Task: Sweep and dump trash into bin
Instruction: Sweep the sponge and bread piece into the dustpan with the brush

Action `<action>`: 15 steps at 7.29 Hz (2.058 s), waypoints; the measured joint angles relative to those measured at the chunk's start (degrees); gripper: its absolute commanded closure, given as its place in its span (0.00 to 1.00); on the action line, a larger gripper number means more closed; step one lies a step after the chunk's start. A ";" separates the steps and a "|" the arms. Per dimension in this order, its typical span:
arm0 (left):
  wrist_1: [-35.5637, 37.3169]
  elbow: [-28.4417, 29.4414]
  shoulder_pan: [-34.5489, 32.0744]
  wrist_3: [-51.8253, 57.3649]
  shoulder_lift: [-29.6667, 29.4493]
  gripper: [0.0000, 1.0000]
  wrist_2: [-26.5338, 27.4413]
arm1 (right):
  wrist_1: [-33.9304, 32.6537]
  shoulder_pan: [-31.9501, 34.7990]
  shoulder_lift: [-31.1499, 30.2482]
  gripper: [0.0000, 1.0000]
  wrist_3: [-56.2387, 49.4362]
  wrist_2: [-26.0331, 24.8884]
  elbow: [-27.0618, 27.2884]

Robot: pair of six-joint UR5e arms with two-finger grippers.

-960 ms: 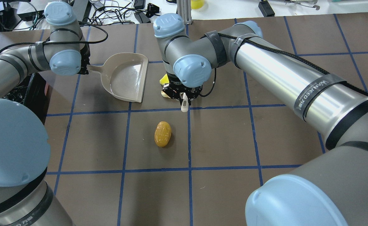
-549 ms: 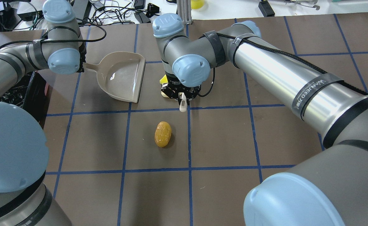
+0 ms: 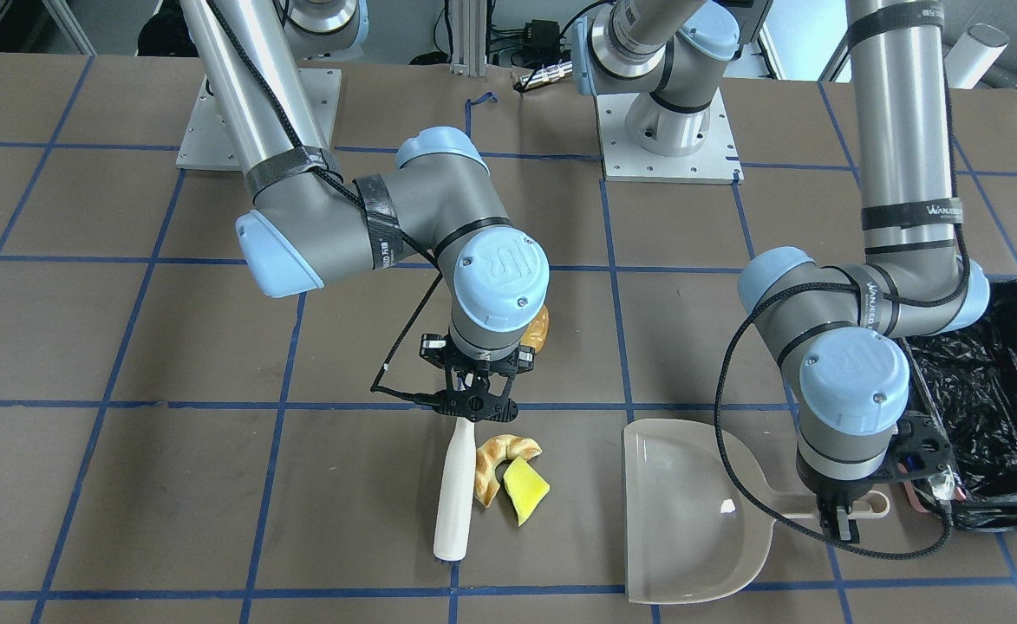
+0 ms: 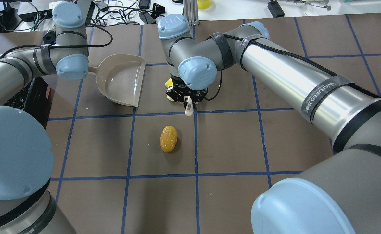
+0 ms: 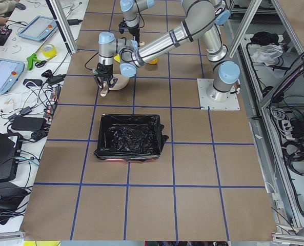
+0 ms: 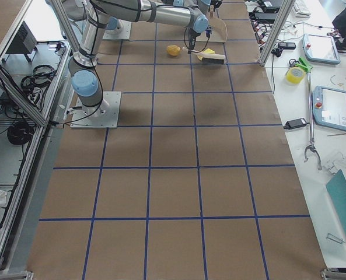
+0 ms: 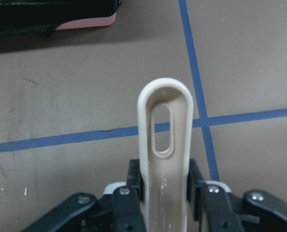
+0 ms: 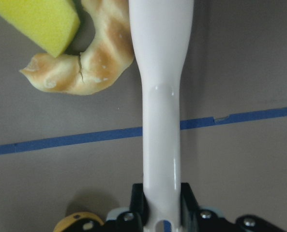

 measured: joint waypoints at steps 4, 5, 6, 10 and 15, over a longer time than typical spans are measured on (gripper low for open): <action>-0.03 0.41 -0.14 -0.78 -0.69 1.00 2.43 | -0.57 1.10 0.92 1.00 2.29 1.80 -0.94; -0.02 0.47 -0.19 -1.13 -0.72 1.00 2.51 | -0.58 1.17 1.16 1.00 2.54 1.86 -1.21; 0.00 0.51 -0.26 -1.29 -0.73 1.00 2.55 | -0.59 1.20 1.28 1.00 2.67 1.87 -1.32; -0.01 0.63 -0.51 -1.39 -0.78 1.00 2.73 | -1.18 2.09 2.47 1.00 4.82 4.76 -2.97; 0.02 0.64 -0.56 -1.39 -0.78 1.00 2.74 | -1.56 6.26 9.71 1.00 11.67 10.41 -13.81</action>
